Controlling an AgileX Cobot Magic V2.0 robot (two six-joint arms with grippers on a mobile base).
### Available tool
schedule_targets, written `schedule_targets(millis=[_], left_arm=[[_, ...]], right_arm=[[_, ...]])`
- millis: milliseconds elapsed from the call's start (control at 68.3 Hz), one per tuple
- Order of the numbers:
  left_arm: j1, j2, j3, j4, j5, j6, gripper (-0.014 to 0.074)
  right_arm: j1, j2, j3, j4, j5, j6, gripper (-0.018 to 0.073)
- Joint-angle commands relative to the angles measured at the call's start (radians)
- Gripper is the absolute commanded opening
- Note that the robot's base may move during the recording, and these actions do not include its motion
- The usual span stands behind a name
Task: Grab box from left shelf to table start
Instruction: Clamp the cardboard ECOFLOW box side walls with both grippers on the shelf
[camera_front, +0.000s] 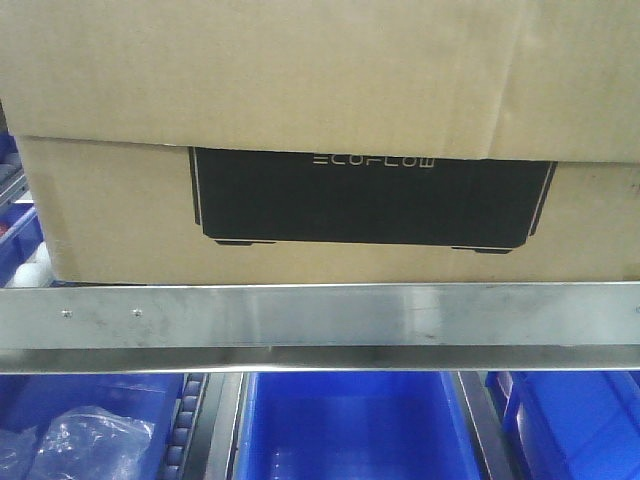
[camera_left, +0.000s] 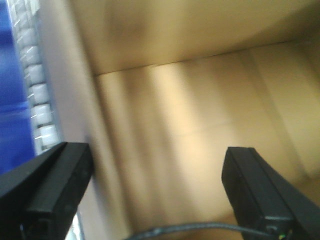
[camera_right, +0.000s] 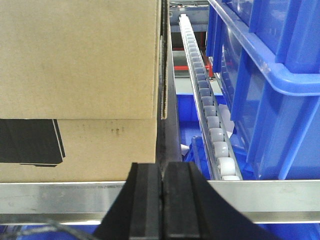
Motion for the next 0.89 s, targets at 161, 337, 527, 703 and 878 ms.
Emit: schedule_targets(millis=[161, 337, 527, 703, 878], left_arm=[[-0.008, 0.029, -0.038, 0.039, -0.100, -0.074, 0.0363], [-0.008, 0.042, -0.038, 0.039, -0.103, -0.076, 0.0102], [-0.008, 0.042, -0.038, 0.039, -0.122, -0.076, -0.0094], [-0.006, 0.042, -0.038, 0.039, -0.137, -0.078, -0.0096], [-0.006, 0.042, -0.038, 0.039, -0.146, -0.082, -0.0096]], right_arm=[[0.001, -0.012, -0.024, 0.002, -0.093, -0.005, 0.0055], [0.001, -0.012, -0.024, 0.002, -0.097, -0.005, 0.0055], [0.001, -0.012, -0.024, 0.002, -0.146, -0.005, 0.0055], [0.001, -0.012, -0.055, 0.003, -0.177, -0.005, 0.0058], [0.001, 0.006, -0.195, 0.003, -0.118, -0.005, 0.0058]])
